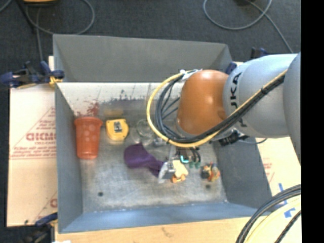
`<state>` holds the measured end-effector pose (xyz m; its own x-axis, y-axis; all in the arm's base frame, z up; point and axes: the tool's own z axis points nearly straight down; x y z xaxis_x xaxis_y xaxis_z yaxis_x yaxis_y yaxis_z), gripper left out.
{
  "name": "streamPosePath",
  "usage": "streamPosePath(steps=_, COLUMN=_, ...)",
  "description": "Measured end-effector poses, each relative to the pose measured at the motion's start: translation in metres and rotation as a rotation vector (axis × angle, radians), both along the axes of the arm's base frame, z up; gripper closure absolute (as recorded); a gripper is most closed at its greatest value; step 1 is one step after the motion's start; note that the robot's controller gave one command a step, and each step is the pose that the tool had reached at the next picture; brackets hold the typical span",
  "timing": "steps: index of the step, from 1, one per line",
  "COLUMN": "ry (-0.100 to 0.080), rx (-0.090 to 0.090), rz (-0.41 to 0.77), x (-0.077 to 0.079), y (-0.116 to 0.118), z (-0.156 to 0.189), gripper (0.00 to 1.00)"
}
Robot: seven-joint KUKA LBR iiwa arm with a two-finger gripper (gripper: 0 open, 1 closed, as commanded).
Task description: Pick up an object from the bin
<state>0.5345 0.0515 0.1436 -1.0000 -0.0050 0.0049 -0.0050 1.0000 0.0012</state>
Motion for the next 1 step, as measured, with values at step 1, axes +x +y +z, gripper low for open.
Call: streamPosePath(steps=1, ry=-0.008, rx=0.001, rz=-0.001, x=0.002, y=-0.0001, z=0.004, gripper=0.0)
